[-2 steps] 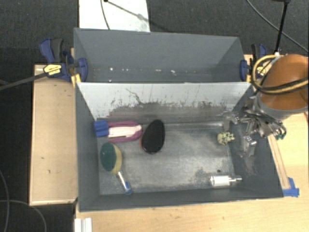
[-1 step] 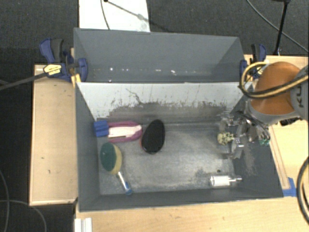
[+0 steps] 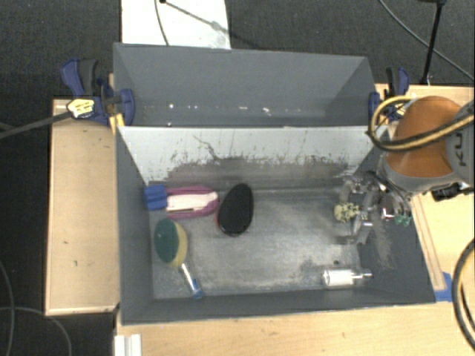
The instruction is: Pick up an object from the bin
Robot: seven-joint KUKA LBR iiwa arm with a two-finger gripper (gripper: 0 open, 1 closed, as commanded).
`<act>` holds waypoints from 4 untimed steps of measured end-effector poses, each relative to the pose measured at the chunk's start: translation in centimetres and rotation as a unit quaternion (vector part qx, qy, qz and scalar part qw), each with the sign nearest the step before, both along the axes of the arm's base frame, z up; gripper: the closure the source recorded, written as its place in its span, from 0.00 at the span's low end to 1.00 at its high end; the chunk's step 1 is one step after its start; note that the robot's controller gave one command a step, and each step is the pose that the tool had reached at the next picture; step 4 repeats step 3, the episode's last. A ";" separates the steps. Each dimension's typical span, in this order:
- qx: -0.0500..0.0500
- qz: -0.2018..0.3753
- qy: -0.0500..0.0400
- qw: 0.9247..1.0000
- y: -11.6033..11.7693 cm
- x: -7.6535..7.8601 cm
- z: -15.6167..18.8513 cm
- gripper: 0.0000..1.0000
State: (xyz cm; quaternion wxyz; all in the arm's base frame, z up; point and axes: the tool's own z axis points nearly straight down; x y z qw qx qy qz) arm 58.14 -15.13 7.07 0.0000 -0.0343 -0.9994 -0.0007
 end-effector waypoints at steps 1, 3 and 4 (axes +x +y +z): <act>0.000 0.000 0.000 1.000 0.0 0.0 0.0 1.00; -0.002 0.000 -0.006 1.000 -0.1 0.5 13.4 1.00; -0.002 0.000 -0.006 1.000 -0.1 0.5 13.4 1.00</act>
Offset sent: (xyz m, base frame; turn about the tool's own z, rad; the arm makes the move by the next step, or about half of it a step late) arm 0.0000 0.0000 0.0000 0.0000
